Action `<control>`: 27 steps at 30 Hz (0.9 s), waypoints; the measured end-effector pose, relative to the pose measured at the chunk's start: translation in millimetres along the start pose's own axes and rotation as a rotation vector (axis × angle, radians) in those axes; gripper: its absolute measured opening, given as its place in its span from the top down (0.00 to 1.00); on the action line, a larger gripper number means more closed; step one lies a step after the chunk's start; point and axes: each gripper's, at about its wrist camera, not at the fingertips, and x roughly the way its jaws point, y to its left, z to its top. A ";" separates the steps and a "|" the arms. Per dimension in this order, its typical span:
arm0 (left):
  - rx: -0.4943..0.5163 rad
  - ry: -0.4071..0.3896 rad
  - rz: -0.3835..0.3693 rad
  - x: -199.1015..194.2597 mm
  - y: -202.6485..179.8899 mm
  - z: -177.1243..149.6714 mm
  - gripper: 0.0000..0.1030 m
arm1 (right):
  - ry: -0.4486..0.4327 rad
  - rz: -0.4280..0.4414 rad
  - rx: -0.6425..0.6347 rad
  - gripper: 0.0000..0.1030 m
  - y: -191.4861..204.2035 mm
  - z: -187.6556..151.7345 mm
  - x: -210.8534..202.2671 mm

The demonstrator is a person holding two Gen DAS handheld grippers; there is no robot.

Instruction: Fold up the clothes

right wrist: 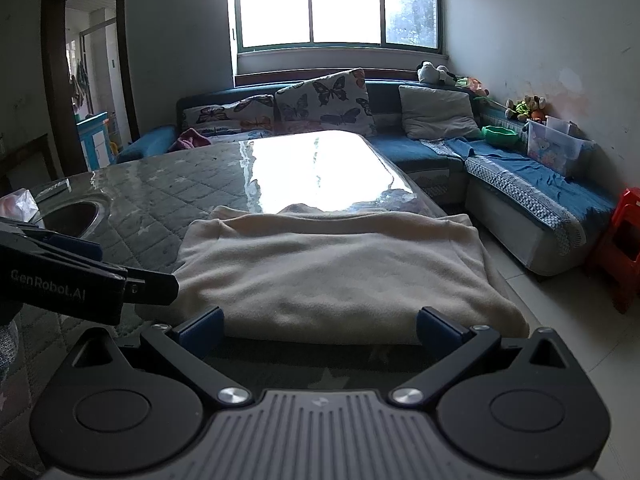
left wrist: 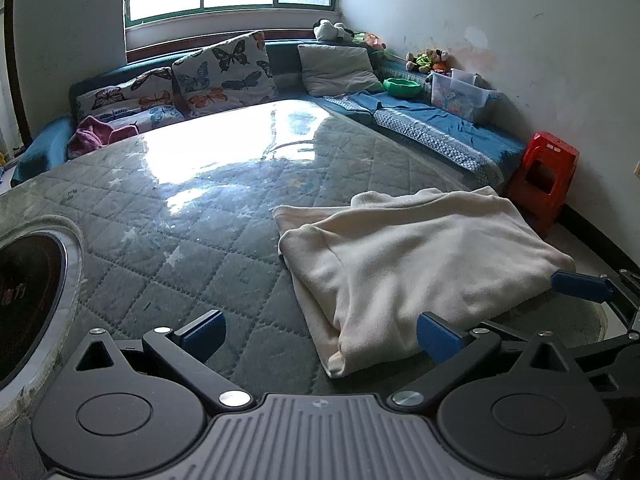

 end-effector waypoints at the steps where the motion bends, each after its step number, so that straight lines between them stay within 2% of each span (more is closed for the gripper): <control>1: 0.000 0.001 0.000 0.7 -0.5 0.8 0.00 | 0.000 0.001 -0.001 0.00 -0.4 0.7 0.8; 27: 0.001 0.006 0.007 11.3 -2.8 11.8 0.00 | 0.007 0.019 0.000 0.00 -5.9 8.5 14.9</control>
